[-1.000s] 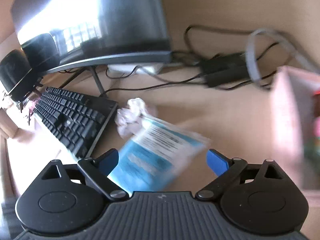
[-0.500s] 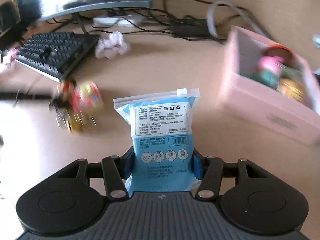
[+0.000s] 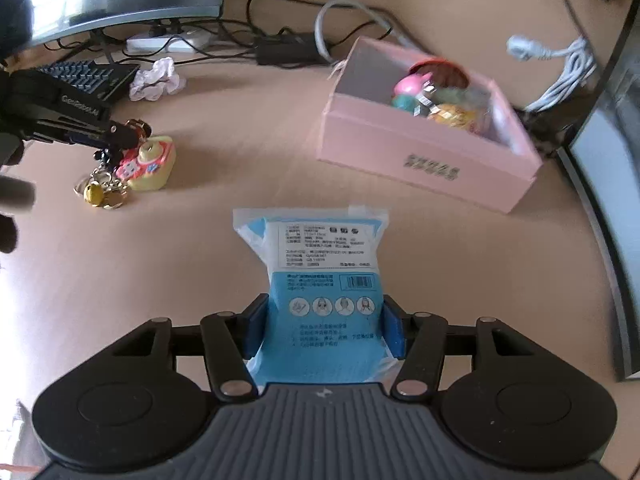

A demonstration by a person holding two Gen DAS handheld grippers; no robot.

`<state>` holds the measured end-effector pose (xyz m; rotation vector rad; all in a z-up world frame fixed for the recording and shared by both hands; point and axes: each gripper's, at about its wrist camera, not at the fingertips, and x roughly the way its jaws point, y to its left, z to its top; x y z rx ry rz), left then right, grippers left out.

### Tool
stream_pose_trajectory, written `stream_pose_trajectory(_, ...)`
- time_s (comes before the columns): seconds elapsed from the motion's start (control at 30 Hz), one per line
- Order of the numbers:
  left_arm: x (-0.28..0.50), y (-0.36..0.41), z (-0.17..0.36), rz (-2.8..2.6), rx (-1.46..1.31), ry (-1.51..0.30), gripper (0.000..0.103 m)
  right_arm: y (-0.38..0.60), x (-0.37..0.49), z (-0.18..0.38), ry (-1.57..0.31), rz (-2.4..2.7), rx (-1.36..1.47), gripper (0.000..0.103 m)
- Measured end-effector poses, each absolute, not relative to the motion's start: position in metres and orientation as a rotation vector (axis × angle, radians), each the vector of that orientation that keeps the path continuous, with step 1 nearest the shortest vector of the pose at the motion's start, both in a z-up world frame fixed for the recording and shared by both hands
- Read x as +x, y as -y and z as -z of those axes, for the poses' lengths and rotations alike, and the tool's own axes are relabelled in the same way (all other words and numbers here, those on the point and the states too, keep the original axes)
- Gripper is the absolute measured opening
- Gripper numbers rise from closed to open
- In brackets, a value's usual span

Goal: Organize objects
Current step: 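Lift the Hello Kitty keychain with the left tool while the right tool holds the tissue pack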

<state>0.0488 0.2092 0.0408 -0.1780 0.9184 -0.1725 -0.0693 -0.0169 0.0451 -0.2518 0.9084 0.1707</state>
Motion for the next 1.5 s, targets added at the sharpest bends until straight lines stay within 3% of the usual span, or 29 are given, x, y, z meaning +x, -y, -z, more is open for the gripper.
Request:
stream_pose_trajectory(0.2, 0.007, -0.214, -0.066, 0.242, -0.181, -0.750, 0.032, 0.035, -0.072, -0.064, -0.838, -0.130, -0.264, 0.075)
stream_pose_trajectory(0.33, -0.006, -0.192, -0.068, 0.334, -0.119, -0.794, 0.032, 0.041, -0.076, -0.082, -0.781, -0.177, -0.227, 0.084)
stream_pose_trajectory(0.67, 0.035, -0.146, -0.039, 0.131, -0.093, -0.831, 0.032, 0.039, -0.076, -0.063, -0.814, -0.269, -0.273, 0.084)
stream_pose_trajectory(0.73, 0.044, -0.136, -0.038, 0.148, -0.062, -0.824, 0.037, 0.045, -0.076, -0.058, -0.831, -0.279, -0.264, 0.086)
stream_pose_trajectory(0.8, 0.048, -0.127, -0.040, 0.200, -0.038, -0.842, 0.053, 0.051, -0.075, -0.053, -0.848, -0.288, -0.246, 0.087)
stream_pose_trajectory(0.93, 0.037, -0.122, -0.042, 0.277, -0.007, -0.858, 0.048, 0.060, -0.071, -0.045, -0.865, -0.290, -0.225, 0.088)
stream_pose_trajectory(1.1, 0.030, -0.129, -0.031, 0.196, 0.071, -0.847, 0.050, 0.068, -0.060, -0.037, -0.889, -0.302, -0.203, 0.088)
stream_pose_trajectory(1.4, 0.045, -0.141, -0.025, 0.186, -0.071, -0.873, 0.053, 0.063, -0.052, -0.033, -0.882, -0.330, -0.236, 0.088)
stream_pose_trajectory(1.47, 0.042, -0.138, -0.028, 0.201, -0.041, -0.897, 0.052, 0.059, -0.051, -0.032, -0.873, -0.333, -0.248, 0.083)
stream_pose_trajectory(1.5, 0.039, -0.136, -0.029, 0.204, -0.025, -0.912, 0.051, 0.056, -0.050, -0.031, -0.882, -0.337, -0.262, 0.068)
